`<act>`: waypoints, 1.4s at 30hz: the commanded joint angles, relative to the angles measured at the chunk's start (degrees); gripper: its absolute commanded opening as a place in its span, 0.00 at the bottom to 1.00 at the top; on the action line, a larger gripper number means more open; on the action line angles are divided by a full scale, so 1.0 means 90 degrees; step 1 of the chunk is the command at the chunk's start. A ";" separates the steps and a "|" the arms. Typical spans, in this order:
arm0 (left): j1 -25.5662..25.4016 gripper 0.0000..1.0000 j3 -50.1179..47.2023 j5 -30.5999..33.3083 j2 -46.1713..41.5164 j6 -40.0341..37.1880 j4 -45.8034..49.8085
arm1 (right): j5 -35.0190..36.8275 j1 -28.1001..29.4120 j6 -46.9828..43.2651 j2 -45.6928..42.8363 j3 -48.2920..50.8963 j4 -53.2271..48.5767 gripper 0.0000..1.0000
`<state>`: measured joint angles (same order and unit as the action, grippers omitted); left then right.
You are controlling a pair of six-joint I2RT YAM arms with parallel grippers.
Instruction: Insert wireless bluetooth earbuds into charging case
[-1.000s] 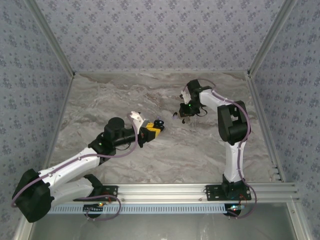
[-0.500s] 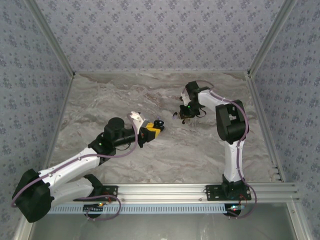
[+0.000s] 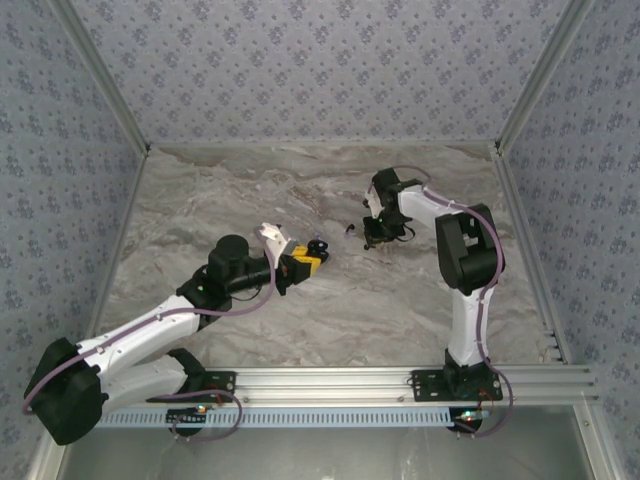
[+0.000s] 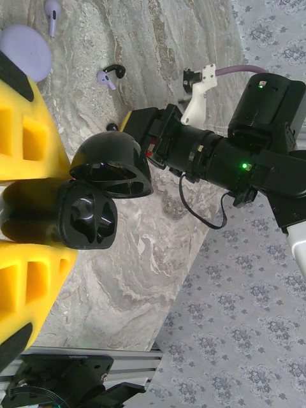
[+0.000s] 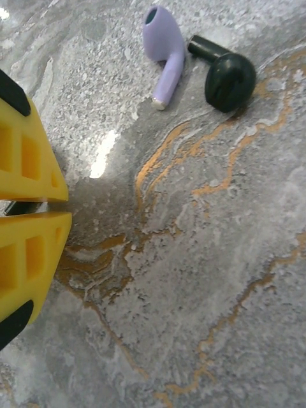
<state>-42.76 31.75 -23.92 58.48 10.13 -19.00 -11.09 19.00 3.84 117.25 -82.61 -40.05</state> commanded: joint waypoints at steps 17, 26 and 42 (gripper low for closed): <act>-0.0016 0.13 0.0027 0.0031 -0.0189 0.0077 0.0008 | 0.0262 0.0241 0.0241 -0.0610 0.0536 -0.0404 0.18; -0.0041 0.13 0.0057 0.0051 -0.0207 0.0050 0.0068 | 0.0095 0.0337 0.0806 -0.1074 0.0548 -0.0359 0.34; -0.0041 0.14 0.0057 0.0076 -0.0248 -0.0007 0.0082 | 0.1035 0.0752 0.1447 -0.0437 0.0052 -0.0452 0.38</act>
<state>-42.83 31.75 -23.51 57.74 10.13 -17.89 -4.67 25.41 15.20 111.63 -80.20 -41.85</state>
